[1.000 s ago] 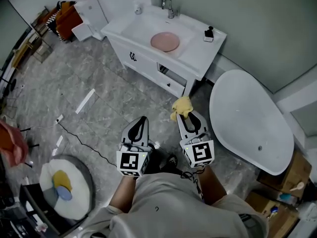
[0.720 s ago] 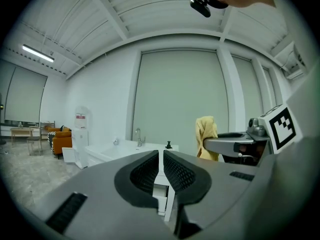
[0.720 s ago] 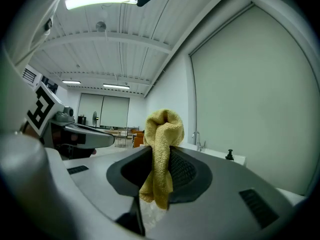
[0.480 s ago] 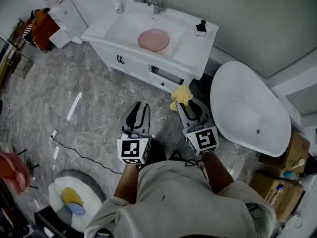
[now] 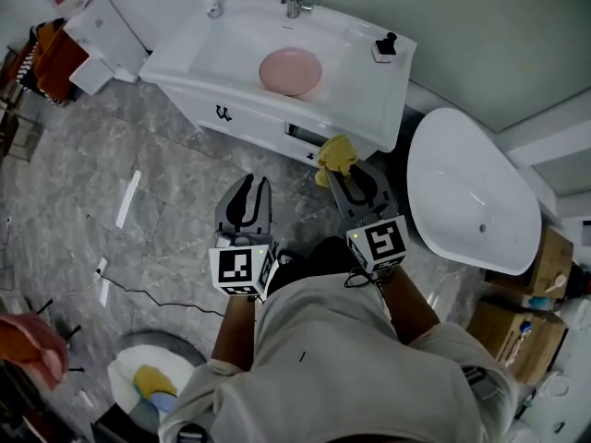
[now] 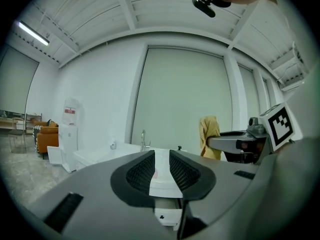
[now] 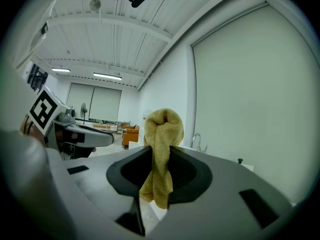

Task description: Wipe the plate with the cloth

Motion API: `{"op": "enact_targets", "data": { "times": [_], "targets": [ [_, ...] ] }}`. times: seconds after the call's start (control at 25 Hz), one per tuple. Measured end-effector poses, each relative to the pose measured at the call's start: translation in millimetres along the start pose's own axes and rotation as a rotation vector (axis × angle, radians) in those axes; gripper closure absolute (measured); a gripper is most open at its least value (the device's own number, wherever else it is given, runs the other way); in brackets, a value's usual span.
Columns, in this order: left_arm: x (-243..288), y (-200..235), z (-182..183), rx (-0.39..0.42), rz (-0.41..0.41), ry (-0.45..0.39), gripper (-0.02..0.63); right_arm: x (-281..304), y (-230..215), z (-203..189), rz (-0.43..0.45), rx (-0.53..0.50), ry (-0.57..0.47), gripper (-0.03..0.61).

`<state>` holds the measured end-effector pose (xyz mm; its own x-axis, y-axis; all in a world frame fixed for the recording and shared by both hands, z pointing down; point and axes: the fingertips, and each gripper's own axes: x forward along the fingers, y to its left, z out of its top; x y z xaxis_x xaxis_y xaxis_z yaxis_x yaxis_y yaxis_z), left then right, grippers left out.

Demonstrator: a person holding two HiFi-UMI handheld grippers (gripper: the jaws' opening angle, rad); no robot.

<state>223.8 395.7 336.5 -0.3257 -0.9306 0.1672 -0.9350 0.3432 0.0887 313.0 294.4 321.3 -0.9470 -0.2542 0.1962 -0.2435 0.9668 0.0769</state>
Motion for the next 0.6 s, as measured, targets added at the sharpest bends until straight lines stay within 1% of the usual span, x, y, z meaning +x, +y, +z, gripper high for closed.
{"op": "enact_targets", "data": {
  "times": [0.16, 0.36, 0.48, 0.6],
  "targets": [
    [41.6, 25.3, 2.4, -0.021, -0.005, 0.000, 0.511, 44.5, -26.0, 1.7, -0.014, 0.002, 0.005, 0.489],
    [118.2, 53.6, 9.7, 0.000, 0.012, -0.001, 0.512, 114.8, -84.4, 1.2, -0.015, 0.021, -0.022, 0.489],
    [172.0, 75.8, 13.8, -0.006, 0.027, 0.029, 0.512, 168.4, -125.4, 5.4, -0.007, 0.041, -0.031, 0.489],
    [224.1, 95.5, 16.3, -0.027, 0.028, 0.086, 0.512, 214.2, -161.8, 14.1, 0.007, 0.045, -0.014, 0.489]
  ]
}}
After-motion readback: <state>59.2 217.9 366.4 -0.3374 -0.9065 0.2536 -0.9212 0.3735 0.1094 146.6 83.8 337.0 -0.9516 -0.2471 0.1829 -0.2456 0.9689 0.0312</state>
